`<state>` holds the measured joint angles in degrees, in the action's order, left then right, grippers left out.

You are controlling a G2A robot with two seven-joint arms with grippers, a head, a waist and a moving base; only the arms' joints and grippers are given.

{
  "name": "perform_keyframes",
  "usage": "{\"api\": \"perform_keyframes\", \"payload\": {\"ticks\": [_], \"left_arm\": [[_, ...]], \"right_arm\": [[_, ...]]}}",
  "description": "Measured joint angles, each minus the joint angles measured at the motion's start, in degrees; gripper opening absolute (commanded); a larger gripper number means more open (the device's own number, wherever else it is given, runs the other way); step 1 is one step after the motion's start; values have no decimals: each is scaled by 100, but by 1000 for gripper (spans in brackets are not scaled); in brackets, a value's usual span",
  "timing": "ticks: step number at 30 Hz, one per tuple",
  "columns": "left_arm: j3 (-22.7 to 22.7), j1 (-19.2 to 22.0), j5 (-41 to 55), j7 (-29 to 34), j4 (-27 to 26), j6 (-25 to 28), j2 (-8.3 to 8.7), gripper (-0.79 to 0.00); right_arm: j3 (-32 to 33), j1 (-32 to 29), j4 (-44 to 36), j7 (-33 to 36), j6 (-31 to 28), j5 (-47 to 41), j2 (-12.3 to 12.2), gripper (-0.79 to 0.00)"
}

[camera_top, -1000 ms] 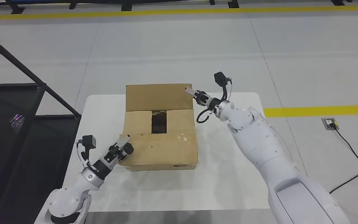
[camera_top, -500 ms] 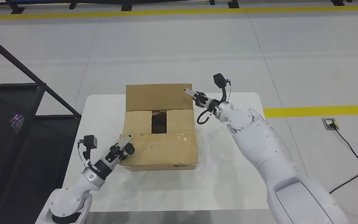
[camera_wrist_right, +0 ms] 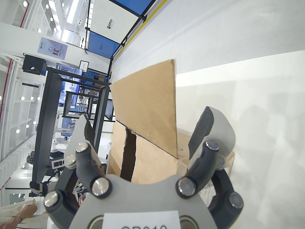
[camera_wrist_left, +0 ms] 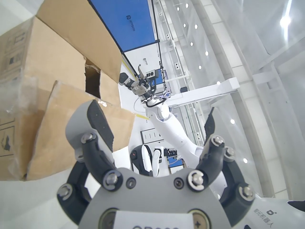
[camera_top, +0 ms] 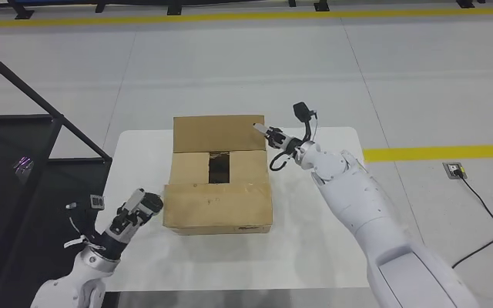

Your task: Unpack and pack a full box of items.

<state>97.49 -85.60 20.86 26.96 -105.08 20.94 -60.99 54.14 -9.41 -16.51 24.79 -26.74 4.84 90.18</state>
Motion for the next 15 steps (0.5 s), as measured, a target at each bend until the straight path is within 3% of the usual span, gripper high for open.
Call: {"api": "perform_keyframes", "payload": {"ticks": [7,15], "left_arm": [[474,23,105,-654,228,-119,-16,0],[697,534,177,-574,923,-616,17,0]], "right_arm": [[52,-214,-328,-20,337,138,-66,0],[84,-229,-352,543,-26,165,-93,0]]}}
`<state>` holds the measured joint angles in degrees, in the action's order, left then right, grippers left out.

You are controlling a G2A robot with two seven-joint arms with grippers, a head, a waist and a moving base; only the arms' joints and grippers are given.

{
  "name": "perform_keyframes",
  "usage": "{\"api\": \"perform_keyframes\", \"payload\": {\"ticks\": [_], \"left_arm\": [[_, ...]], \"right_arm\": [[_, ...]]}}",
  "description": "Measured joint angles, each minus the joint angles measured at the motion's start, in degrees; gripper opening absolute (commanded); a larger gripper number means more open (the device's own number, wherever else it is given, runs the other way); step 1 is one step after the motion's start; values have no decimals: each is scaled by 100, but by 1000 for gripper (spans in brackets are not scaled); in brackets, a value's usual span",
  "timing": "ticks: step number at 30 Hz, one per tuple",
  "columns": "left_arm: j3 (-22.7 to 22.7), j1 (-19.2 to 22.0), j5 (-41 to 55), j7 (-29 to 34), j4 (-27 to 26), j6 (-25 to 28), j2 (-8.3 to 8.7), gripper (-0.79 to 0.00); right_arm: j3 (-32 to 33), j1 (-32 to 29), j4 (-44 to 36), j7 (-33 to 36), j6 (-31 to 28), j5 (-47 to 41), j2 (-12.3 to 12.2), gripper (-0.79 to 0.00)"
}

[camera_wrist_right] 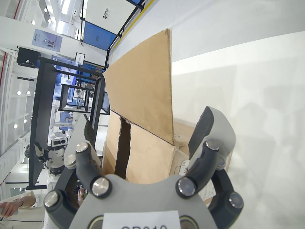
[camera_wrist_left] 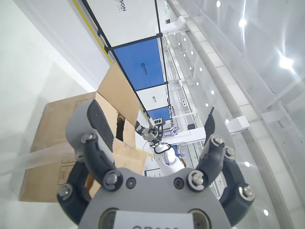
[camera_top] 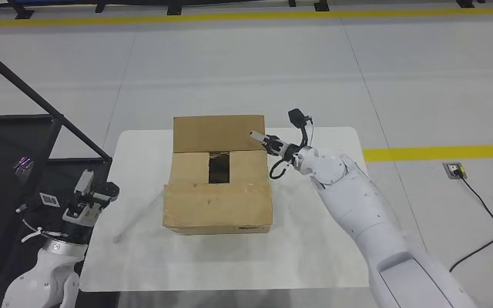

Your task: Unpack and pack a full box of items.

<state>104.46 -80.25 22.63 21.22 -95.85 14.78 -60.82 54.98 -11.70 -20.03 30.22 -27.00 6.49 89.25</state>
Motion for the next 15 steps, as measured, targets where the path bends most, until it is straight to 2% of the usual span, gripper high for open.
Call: {"api": "perform_keyframes", "payload": {"ticks": [6,15], "left_arm": [[-204,633,-320,217,552,-268,27,0],[-541,837,-606,257,743,-249,4,0]], "right_arm": [[7,71,74,494,-205,28,-15,0],[91,43,98,1231,-746,-56,-97,0]]}}
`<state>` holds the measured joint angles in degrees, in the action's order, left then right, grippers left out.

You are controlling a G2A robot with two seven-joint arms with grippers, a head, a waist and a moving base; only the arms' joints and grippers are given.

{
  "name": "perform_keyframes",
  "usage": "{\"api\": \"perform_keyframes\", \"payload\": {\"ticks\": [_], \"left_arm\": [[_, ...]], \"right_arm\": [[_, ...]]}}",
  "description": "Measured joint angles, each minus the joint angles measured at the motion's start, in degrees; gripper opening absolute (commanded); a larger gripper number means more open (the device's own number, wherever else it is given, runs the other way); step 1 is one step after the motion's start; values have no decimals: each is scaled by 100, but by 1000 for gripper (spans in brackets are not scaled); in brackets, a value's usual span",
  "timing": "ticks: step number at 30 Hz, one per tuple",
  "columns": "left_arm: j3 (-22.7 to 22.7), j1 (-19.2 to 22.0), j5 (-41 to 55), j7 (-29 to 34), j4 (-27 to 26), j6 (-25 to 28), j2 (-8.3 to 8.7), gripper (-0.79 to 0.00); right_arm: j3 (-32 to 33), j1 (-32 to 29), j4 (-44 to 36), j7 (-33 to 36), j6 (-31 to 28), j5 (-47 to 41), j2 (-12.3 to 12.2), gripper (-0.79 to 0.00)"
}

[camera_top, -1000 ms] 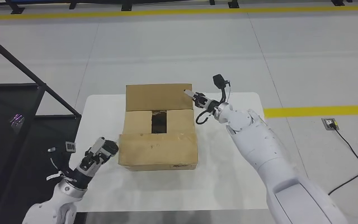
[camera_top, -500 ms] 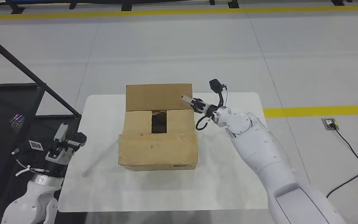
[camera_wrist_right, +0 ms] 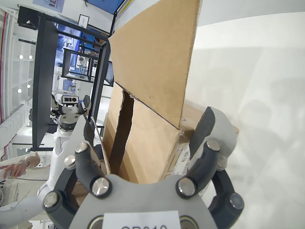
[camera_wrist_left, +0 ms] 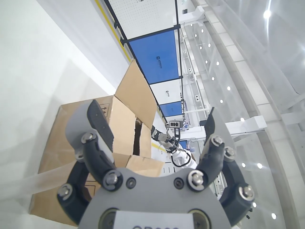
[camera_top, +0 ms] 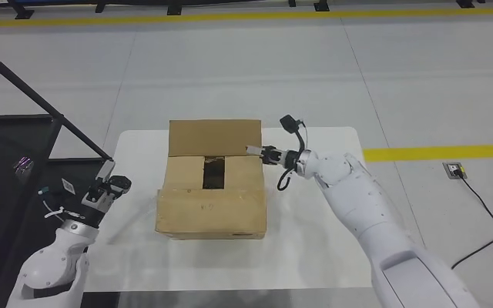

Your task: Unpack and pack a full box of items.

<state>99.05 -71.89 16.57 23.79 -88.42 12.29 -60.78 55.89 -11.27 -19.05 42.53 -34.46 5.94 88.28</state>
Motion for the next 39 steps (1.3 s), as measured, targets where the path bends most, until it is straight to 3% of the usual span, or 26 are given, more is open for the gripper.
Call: {"api": "perform_keyframes", "payload": {"ticks": [11,16,26,32,39], "left_arm": [[64,-279,32,247,-248,239,1,0],[100,-532,84,560,-432,383,9,0],[467,-1332,931,2211,-947,1007,73,0],[471,-1486,980,2859,-1002,1072,108,0],[142,-1385,618,2635,-918,959,95,0]], "right_arm": [[263,-37,-84,1445,-668,-660,-148,0],[286,-52,-64,853,-271,-650,-133,0],[-23,-107,-88,-620,583,-191,122,0],[-21,-108,30,-925,488,-363,246,0],[255,-37,210,-336,-174,-1105,269,0]]}}
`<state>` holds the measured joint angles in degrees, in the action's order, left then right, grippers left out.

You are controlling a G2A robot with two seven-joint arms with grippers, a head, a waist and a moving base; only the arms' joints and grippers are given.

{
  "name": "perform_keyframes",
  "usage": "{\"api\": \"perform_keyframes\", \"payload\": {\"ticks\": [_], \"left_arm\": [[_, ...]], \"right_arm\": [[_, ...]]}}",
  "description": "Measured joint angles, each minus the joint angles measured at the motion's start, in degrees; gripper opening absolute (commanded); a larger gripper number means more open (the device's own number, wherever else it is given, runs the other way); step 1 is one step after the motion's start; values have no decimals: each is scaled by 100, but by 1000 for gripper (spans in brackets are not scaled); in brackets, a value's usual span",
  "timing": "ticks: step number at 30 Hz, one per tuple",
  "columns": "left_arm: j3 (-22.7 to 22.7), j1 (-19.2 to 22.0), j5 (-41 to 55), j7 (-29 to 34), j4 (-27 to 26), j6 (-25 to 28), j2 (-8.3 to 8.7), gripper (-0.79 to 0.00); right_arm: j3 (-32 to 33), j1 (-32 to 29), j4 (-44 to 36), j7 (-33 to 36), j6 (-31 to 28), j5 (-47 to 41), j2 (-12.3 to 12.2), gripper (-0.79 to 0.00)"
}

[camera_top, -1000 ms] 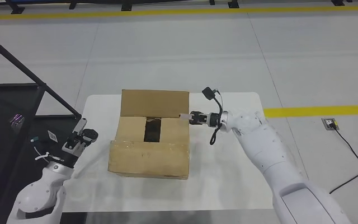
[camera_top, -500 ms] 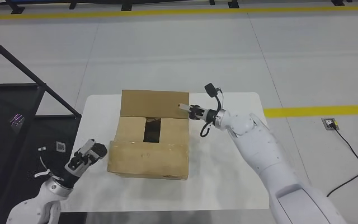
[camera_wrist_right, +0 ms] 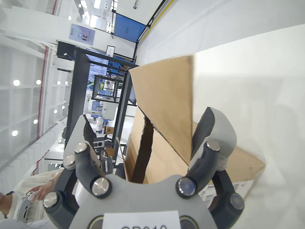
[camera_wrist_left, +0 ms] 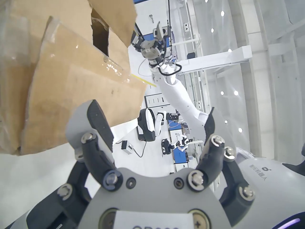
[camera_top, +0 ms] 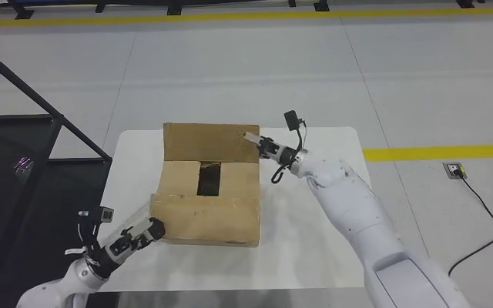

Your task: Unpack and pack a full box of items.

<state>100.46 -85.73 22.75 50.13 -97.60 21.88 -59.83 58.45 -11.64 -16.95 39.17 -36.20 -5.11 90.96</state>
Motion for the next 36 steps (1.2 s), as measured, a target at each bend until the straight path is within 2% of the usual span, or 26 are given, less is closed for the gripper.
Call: {"api": "perform_keyframes", "payload": {"ticks": [8,13,20,29,36], "left_arm": [[-414,229,-430,-869,61,-212,-57,0],[-648,348,-790,-1359,30,-302,-92,0],[-918,490,-1083,-1753,37,-421,-131,0],[-1095,626,-1304,-2048,100,-502,-164,0],[-1112,640,-1395,-2216,137,-454,-178,0]], "right_arm": [[363,42,-12,1107,-756,-795,-113,0],[558,28,-157,1902,-931,-1179,-233,0],[524,-176,-789,2617,-273,-1144,-398,0],[287,-476,-1482,3402,521,-1092,-465,0],[86,-582,-1663,3380,1050,-979,-426,0]]}}
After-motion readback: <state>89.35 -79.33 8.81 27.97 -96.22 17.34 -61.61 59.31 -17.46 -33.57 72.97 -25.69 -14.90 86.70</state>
